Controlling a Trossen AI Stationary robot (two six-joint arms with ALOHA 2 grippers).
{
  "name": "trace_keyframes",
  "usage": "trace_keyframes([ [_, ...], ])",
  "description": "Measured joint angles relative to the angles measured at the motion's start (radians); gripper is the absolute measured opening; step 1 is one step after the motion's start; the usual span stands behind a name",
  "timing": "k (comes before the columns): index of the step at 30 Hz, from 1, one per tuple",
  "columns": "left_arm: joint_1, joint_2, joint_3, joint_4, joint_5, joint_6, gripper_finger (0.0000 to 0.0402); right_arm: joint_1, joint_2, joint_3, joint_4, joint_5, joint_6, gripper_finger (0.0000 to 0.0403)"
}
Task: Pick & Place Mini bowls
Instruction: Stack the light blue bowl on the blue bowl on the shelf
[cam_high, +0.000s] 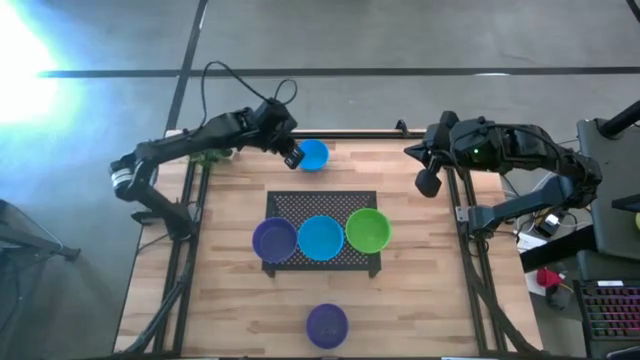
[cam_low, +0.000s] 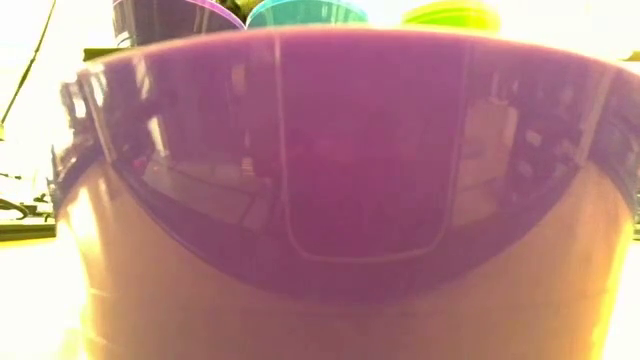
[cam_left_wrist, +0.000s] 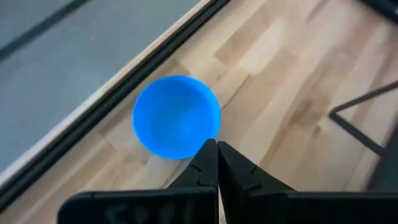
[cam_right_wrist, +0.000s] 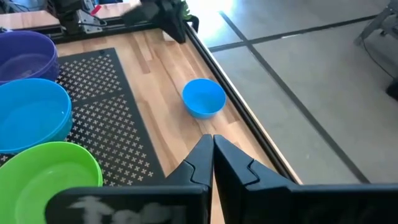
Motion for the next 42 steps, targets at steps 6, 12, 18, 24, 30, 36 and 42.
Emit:
trace_keyframes([
  [6,0.006,0.053,0.000,-0.001,-0.002,-0.031,0.0001,0.000,-0.001,0.000,0.000,0.000,-0.002,0.0008],
  [12,0.009,0.073,-0.002,-0.014,-0.002,-0.059,0.0028,0.000,-0.002,0.000,0.000,0.000,-0.014,0.0008],
  [18,0.010,0.103,-0.006,-0.060,-0.017,-0.124,0.0074,0.000,-0.002,0.000,0.000,0.000,-0.038,0.0008],
  [24,0.015,0.138,-0.006,-0.070,-0.063,-0.154,0.0084,0.000,-0.002,0.000,0.001,0.000,-0.058,0.0008],
  [30,0.018,0.190,-0.006,-0.071,-0.062,-0.190,0.0084,0.000,-0.002,0.000,0.001,0.000,-0.058,0.0008],
  [36,0.019,0.250,-0.006,-0.071,-0.055,-0.191,0.0084,0.000,-0.002,0.000,0.002,0.000,-0.058,0.0008],
  [42,0.019,0.284,-0.006,-0.066,-0.038,-0.211,0.0084,0.000,-0.002,0.000,0.002,0.000,-0.059,0.0008],
])
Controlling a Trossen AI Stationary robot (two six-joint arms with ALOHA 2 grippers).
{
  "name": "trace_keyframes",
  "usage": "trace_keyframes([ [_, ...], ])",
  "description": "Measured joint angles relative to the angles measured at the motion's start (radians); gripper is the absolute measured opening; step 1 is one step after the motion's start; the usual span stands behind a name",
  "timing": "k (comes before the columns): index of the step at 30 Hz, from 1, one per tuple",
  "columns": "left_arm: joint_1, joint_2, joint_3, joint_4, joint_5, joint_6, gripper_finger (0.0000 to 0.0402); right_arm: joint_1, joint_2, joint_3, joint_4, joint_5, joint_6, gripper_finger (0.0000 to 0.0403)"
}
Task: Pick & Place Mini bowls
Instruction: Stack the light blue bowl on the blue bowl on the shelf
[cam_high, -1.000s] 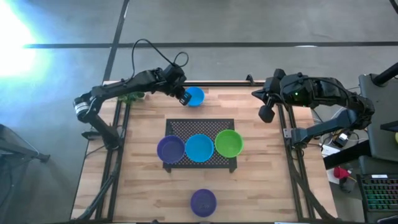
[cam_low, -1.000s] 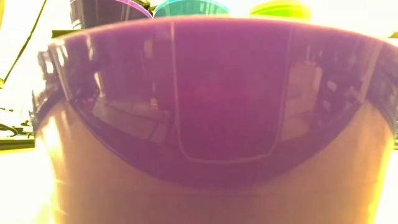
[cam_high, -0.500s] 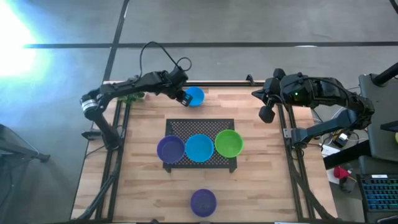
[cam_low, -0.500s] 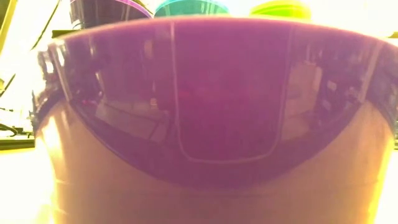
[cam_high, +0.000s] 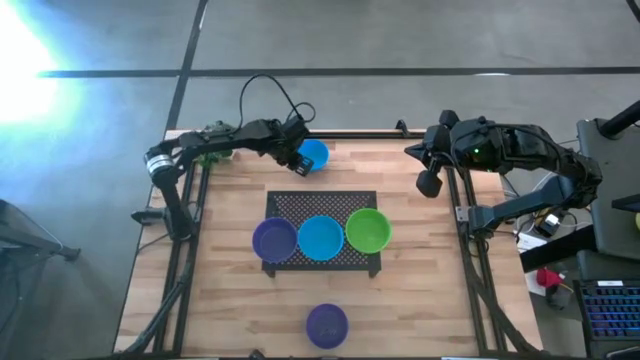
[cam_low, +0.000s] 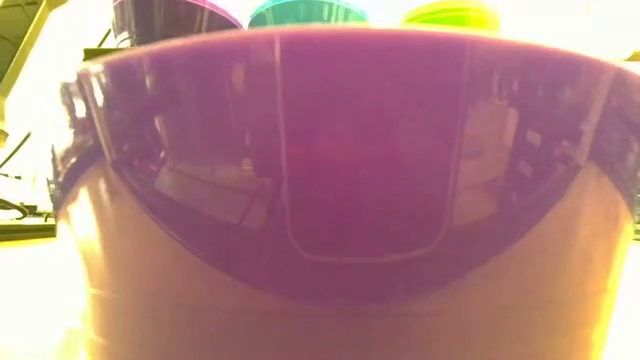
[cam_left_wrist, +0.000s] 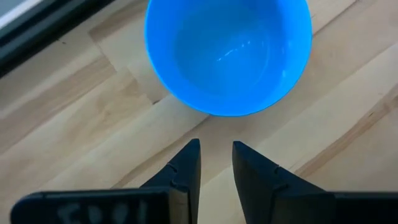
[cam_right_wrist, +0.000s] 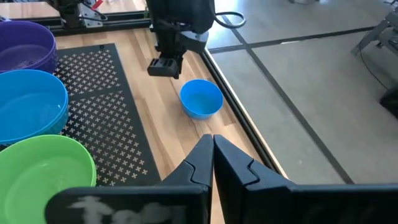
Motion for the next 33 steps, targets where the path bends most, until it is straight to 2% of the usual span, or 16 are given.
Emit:
trace_keyframes([
  [25,0.000,0.084,-0.009,0.080,0.015,-0.102,0.0084,0.000,0.000,0.000,0.002,0.000,-0.026,0.0008],
  [33,0.003,0.081,-0.035,0.137,-0.043,-0.187,0.0084,0.000,0.000,0.000,0.004,0.000,-0.026,0.0008],
])
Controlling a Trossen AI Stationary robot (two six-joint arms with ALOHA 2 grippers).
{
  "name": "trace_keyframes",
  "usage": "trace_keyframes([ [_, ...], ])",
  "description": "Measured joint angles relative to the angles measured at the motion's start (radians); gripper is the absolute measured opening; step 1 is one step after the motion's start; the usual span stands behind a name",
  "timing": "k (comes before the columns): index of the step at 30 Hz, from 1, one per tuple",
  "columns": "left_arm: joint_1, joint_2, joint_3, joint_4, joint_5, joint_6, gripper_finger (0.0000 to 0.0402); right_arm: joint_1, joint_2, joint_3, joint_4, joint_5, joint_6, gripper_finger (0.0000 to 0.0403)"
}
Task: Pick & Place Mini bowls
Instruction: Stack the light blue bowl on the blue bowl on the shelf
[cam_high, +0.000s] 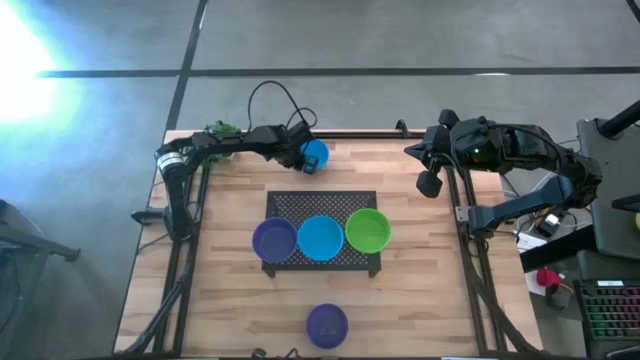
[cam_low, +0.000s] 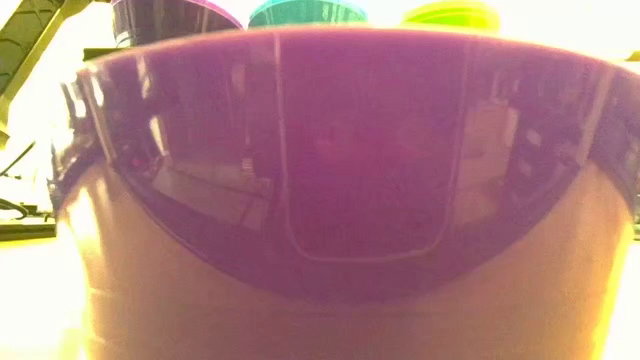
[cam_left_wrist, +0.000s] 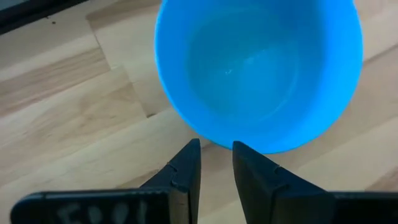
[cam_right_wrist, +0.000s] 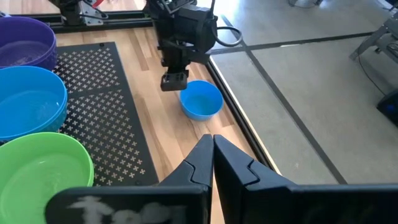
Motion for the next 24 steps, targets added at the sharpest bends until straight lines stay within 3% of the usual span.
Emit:
trace_keyframes([
  [24,0.005,0.008,-0.014,0.089,-0.087,-0.190,0.0084,0.000,0.000,0.000,0.000,0.000,-0.026,0.0008],
])
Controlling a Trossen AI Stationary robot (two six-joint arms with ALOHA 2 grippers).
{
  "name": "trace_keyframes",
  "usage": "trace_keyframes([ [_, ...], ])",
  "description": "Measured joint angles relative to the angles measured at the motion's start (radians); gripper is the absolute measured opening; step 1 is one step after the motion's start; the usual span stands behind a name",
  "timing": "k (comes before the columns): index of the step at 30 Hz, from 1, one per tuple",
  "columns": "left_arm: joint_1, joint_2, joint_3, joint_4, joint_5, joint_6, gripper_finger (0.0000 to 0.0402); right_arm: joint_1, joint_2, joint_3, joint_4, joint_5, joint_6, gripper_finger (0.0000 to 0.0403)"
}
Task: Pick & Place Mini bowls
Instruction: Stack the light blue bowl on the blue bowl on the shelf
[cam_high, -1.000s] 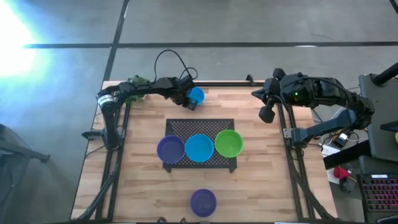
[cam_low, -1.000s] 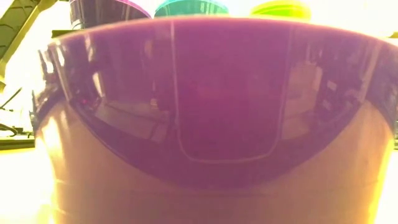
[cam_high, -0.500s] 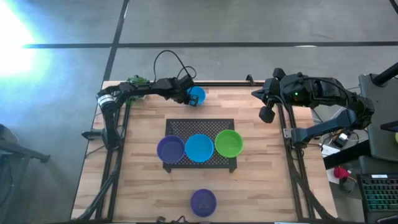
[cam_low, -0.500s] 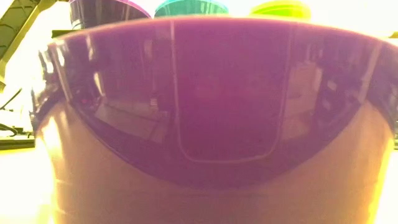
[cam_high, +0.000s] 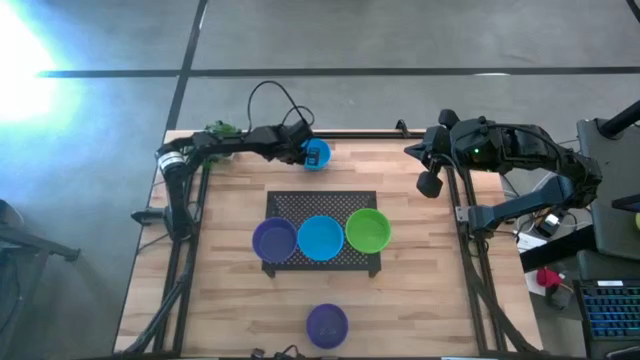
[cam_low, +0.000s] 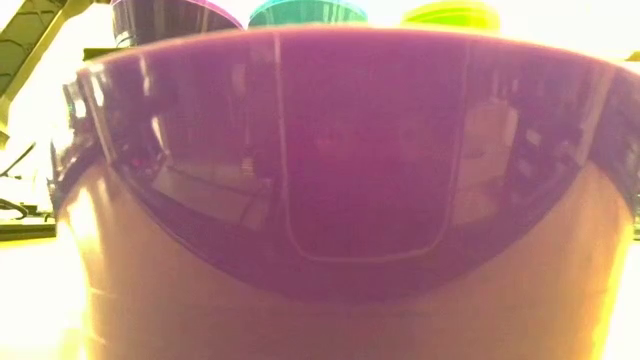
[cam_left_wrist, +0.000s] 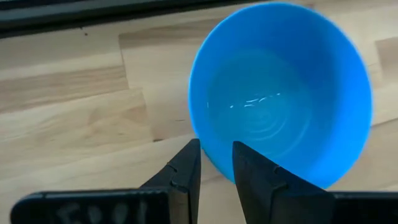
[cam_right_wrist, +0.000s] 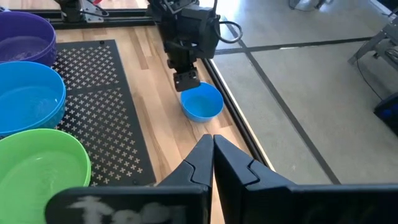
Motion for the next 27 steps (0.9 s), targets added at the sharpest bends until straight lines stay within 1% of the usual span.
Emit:
trace_keyframes([
  [13,0.000,0.011,-0.025,0.050,0.001,-0.011,0.0084,0.000,0.000,0.000,0.002,0.000,-0.008,0.0008],
  [19,0.000,0.011,-0.085,0.134,0.011,-0.025,0.0084,0.000,0.000,0.000,0.002,0.000,-0.008,0.0008],
  [23,-0.001,0.011,-0.102,0.147,0.006,-0.022,0.0084,0.000,0.000,0.000,0.003,0.000,-0.008,0.0008],
  [25,-0.001,0.011,-0.102,0.154,-0.013,-0.004,0.0081,0.000,0.000,0.000,0.003,0.000,-0.008,0.0008],
  [27,-0.001,0.011,-0.102,0.160,-0.021,0.009,0.0067,0.000,0.000,0.000,0.004,0.000,-0.007,0.0008],
])
